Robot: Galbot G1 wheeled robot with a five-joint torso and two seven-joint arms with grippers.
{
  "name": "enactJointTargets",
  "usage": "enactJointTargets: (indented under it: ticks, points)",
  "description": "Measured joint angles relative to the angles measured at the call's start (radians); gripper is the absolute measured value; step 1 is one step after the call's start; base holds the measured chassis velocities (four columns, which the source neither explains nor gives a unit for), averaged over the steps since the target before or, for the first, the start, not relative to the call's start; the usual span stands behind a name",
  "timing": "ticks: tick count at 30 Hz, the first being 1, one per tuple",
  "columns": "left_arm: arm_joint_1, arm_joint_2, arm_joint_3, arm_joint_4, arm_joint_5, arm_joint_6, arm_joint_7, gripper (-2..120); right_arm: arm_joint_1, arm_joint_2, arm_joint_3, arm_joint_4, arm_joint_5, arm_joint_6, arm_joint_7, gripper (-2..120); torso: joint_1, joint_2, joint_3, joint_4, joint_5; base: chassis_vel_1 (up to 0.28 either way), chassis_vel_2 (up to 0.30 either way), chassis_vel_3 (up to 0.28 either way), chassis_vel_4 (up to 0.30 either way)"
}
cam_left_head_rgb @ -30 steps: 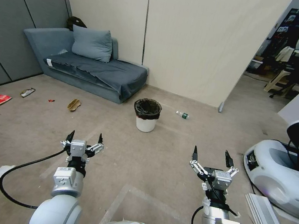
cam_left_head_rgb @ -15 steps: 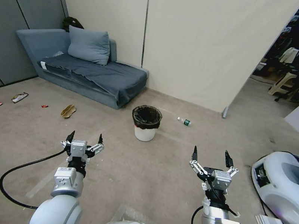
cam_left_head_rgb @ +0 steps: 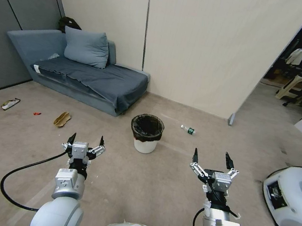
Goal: Pick up the trash bin, then pick up the garbage from the floor and place it into the trash bin.
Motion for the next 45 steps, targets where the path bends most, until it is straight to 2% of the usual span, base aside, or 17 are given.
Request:
enactJointTargets:
  ticks: [30, 45]
  points:
    - [0.003, 0.000, 0.000, 0.000, 0.010, 0.007, 0.004, 100, 0.004, 0.000, 0.000, -0.022, -0.001, 0.019, -0.006, 100, 0.000, 0.000, 0.000, 0.0000, -0.0001, -0.202, 0.207, 0.208, -0.206]
    - [0.003, 0.000, 0.000, 0.000, 0.010, 0.007, 0.004, 100, 0.004, 0.000, 0.000, -0.022, -0.002, 0.019, -0.007, 100, 0.000, 0.000, 0.000, -0.0002, 0.0000, -0.109, 0.117, 0.104, -0.115]
